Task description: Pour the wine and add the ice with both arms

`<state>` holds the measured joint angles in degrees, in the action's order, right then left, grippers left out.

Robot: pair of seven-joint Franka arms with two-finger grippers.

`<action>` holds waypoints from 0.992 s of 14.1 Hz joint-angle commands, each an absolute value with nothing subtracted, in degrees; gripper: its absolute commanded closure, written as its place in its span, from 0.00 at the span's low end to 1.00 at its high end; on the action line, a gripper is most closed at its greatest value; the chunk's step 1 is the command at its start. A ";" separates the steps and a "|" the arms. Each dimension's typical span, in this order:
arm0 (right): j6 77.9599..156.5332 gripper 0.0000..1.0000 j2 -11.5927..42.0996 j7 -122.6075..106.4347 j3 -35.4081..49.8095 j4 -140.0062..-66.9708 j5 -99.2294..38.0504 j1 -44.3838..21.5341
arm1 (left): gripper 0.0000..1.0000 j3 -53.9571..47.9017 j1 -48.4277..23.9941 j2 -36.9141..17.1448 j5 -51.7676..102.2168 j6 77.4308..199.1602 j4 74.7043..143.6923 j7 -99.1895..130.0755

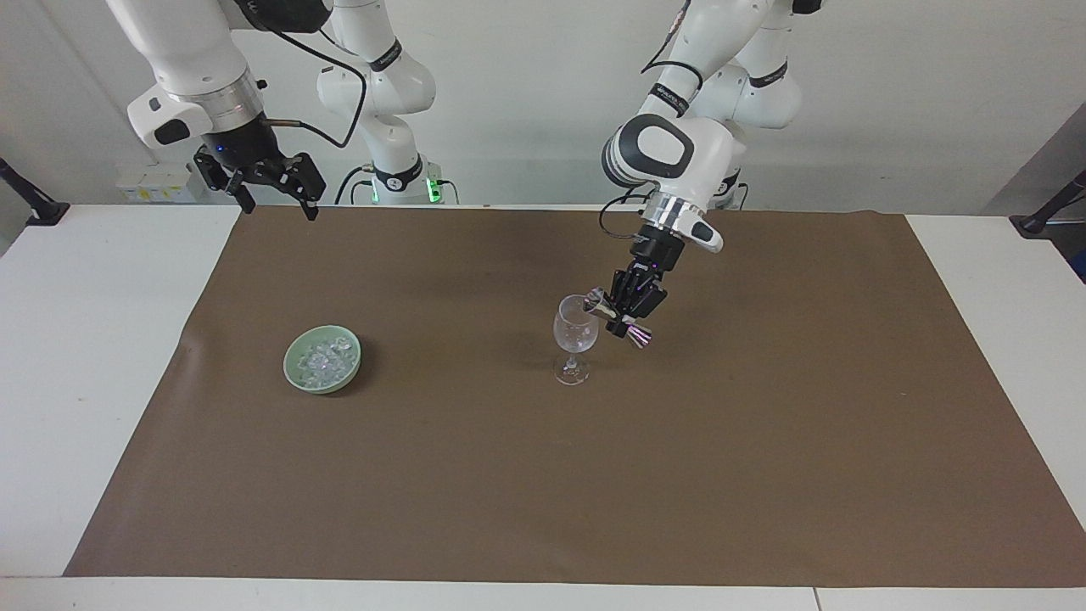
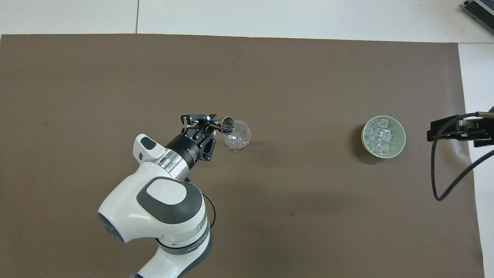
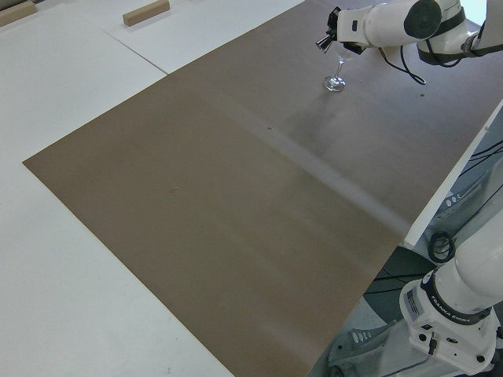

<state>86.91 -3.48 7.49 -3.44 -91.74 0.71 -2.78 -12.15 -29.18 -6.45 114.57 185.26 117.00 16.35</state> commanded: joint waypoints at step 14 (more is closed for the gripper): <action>86.92 0.00 -4.92 8.26 -3.34 -93.34 -0.26 -2.72 | 1.00 -11.77 -31.03 -7.21 112.42 189.57 114.79 10.20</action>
